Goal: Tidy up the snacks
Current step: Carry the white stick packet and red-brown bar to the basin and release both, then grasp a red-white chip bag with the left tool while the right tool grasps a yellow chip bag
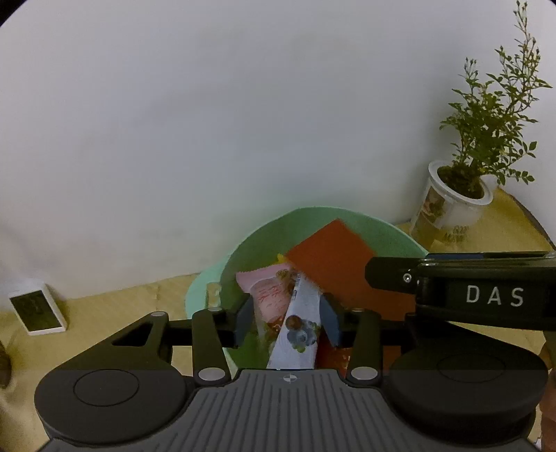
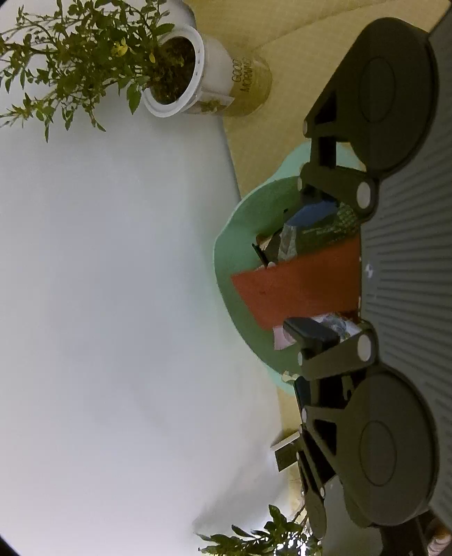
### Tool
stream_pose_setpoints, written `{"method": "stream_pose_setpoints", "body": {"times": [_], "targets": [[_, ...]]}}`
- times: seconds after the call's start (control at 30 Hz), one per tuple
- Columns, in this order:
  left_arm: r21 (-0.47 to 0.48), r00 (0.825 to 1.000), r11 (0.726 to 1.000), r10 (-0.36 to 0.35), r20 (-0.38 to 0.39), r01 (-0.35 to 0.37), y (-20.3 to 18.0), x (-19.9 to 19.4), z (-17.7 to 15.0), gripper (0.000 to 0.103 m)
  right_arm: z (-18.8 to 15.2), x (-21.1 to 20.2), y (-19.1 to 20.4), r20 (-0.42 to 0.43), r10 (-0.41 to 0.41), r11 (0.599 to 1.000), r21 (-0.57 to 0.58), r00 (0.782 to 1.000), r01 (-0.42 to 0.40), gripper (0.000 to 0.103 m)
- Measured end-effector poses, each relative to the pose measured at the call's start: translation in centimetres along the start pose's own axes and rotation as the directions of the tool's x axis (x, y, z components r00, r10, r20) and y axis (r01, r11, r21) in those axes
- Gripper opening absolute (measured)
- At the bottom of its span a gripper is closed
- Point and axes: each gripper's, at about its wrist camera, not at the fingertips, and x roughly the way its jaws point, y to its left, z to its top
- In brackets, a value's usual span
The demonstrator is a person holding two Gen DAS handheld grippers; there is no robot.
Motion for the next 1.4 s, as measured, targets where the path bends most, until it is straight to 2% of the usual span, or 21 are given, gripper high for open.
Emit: {"method": "stream_pose_setpoints", "body": {"times": [0.23,0.33,0.43,0.6,0.73,0.87,1.0,1.1,1.13,1.2,1.27,1.33,1.4], "targets": [[-0.010,1.000,1.000,0.005,0.015,-0.004,0.7,-2.5,-0.9,0.103,-1.0,-2.5,-0.4,0.021,0.003,1.000,-0.015,1.000,-0.003,0.072],[-0.019,1.000,1.000,0.011,0.016,-0.011,1.3,-3.8,-2.4,0.103,-2.2,-4.1,-0.9,0.025,0.005,0.999,-0.033,1.000,-0.004,0.074],[-0.028,1.000,0.999,0.020,-0.018,-0.021,1.8,-4.5,-4.5,0.103,-4.1,-5.5,-1.7,0.020,0.009,0.999,-0.046,1.000,-0.008,0.077],[-0.070,0.996,0.997,0.030,-0.088,-0.037,2.4,-4.7,-8.7,0.103,-8.6,-6.7,-3.3,-0.046,-0.003,0.999,-0.035,0.999,0.001,0.079],[-0.108,0.990,0.994,0.000,-0.144,-0.016,2.0,-4.0,-11.3,0.103,-11.6,-6.0,-3.9,-0.124,-0.015,1.000,-0.007,0.992,0.014,0.079],[-0.111,0.987,0.994,-0.024,-0.162,0.006,1.4,-3.3,-12.4,0.103,-12.8,-4.8,-3.5,-0.165,0.007,0.999,0.042,0.986,0.000,0.079],[-0.120,0.986,0.993,-0.041,-0.162,0.021,1.3,-2.8,-12.4,0.103,-12.6,-3.4,-2.6,-0.182,0.022,0.998,0.069,0.983,-0.009,0.079],[-0.120,0.985,0.992,-0.052,-0.163,0.033,1.2,-2.5,-12.6,0.103,-12.6,-2.4,-2.1,-0.195,0.021,0.997,0.072,0.981,-0.007,0.076],[-0.118,0.985,0.992,-0.056,-0.162,0.037,1.2,-2.5,-12.7,0.103,-12.7,-2.1,-2.0,-0.202,0.019,0.997,0.074,0.979,-0.004,0.071],[-0.116,0.985,0.992,-0.061,-0.163,0.043,1.1,-2.3,-12.8,0.103,-12.7,-1.9,-2.3,-0.210,0.040,0.995,0.096,0.977,-0.020,0.067],[-0.113,0.980,0.992,-0.077,-0.185,0.056,0.8,-1.7,-12.9,0.103,-12.9,-2.2,-2.5,-0.205,0.031,0.996,0.092,0.978,-0.012,0.055],[-0.120,0.973,0.989,-0.114,-0.200,0.091,0.5,-1.3,-13.2,0.103,-13.1,-2.5,-2.9,-0.205,0.048,0.995,0.092,0.978,-0.030,0.051],[-0.119,0.970,0.988,-0.123,-0.209,0.099,0.2,-1.0,-13.3,0.103,-13.3,-3.2,-2.8,-0.199,0.036,0.998,0.055,0.979,-0.026,0.050]]}}
